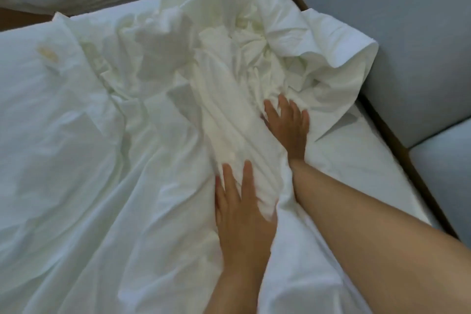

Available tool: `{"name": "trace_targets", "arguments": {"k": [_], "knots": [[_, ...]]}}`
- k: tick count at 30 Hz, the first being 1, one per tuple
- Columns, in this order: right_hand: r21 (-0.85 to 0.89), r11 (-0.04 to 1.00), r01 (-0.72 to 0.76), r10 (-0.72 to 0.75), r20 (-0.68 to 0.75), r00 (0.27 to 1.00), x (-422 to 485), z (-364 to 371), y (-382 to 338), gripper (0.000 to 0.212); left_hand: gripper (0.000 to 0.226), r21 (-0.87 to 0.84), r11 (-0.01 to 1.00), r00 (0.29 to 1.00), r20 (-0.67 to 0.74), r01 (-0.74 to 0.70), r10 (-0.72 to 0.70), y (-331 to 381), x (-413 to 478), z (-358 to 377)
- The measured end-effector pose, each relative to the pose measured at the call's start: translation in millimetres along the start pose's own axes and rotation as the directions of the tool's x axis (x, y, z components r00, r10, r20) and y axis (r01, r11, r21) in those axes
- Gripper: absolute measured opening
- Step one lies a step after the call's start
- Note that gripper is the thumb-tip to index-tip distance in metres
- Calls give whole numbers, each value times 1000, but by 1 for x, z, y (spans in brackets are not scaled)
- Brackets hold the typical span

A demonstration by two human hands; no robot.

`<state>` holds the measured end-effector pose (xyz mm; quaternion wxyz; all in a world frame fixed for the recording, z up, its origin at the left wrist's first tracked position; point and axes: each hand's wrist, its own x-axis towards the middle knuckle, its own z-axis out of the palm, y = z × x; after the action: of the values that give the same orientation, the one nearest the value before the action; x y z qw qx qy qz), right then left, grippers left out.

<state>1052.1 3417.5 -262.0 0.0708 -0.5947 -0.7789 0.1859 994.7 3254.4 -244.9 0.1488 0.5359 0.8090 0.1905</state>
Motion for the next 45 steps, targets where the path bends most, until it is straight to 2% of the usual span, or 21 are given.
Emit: {"name": "trace_targets", "arguments": {"k": [5, 9, 12, 15, 17, 19, 21, 22, 23, 25, 27, 28, 29, 31, 34, 36, 38, 39, 41, 43, 45], "knots": [[318, 948, 5, 59, -194, 979, -56, -21, 1, 69, 72, 44, 997, 979, 190, 70, -78, -13, -11, 1], [41, 945, -325, 327, -192, 925, -169, -36, 39, 93, 54, 2, 997, 955, 289, 71, -68, 3, -16, -24], [-85, 899, -429, 429, -18, 903, -241, -47, 48, 86, 46, -305, 923, 911, 399, 234, -99, 21, -67, -45], [-95, 848, -522, 529, 94, 843, -300, -61, 49, 84, 89, -482, 824, 899, 431, 298, -72, 29, -158, -56], [-193, 826, -530, 561, 183, 807, -330, -75, 50, 86, 108, -265, 914, 852, 504, 308, -141, 31, -228, -54], [-123, 839, -529, 533, 374, 759, -355, -88, 42, 78, 90, -118, 955, 856, 484, 273, -184, 34, -288, -51], [220, 746, -629, 417, 583, 698, -376, -99, 25, 60, 30, -286, 897, 902, 370, 338, -222, 40, -317, -53], [359, 664, -656, 378, 596, 708, -384, -110, 18, 49, 9, -373, 829, 890, 352, 417, -289, 42, -318, -60], [444, 633, -635, 398, 516, 758, -390, -126, 19, 41, 16, -435, 758, 865, 364, 486, -345, 43, -315, -66], [438, 742, -508, 523, 95, 847, -405, -165, 36, 34, 30, -524, 659, 839, 394, 540, -374, 46, -308, -83], [322, 832, -451, 545, -329, 771, -425, -199, 51, 31, 30, -620, 573, 843, 430, 537, -324, 56, -305, -101], [278, 852, -443, 522, -397, 754, -435, -204, 54, 27, 26, -637, 545, 835, 471, 545, -284, 63, -307, -108], [186, 856, -481, 515, -363, 776, -445, -199, 53, 26, 24, -622, 544, 817, 517, 564, -255, 69, -310, -112], [35, 870, -492, 482, -268, 834, -470, -179, 43, 52, 25, -562, 574, 782, 568, 596, -256, 74, -321, -110], [-9, 962, -272, 260, -266, 928, -511, -147, 23, 78, 25, -544, 574, 780, 533, 612, -328, 69, -338, -108], [-111, 981, -158, 163, 33, 986, -546, -118, 20, 87, 29, -523, 663, 831, 468, 535, -301, 61, -350, -109], [-243, 966, -93, 182, 374, 910, -579, -93, 35, 83, 35, -346, 846, 863, 450, 406, -230, 44, -369, -111], [-299, 948, -107, 232, 420, 877, -588, -85, 50, 76, 48, -188, 923, 841, 501, 337, -205, 33, -380, -111], [-340, 924, -174, 301, 368, 879, -589, -88, 78, 61, 86, 94, 966, 712, 659, 240, -241, 13, -408, -111], [-267, 920, -287, 359, 279, 891, -581, -96, 91, 50, 112, 210, 962, 584, 764, 173, -272, 1, -441, -110], [-207, 898, -388, 430, 229, 873, -578, -96, 82, 49, 118, 220, 966, 524, 811, 135, -258, -3, -465, -106]]}}
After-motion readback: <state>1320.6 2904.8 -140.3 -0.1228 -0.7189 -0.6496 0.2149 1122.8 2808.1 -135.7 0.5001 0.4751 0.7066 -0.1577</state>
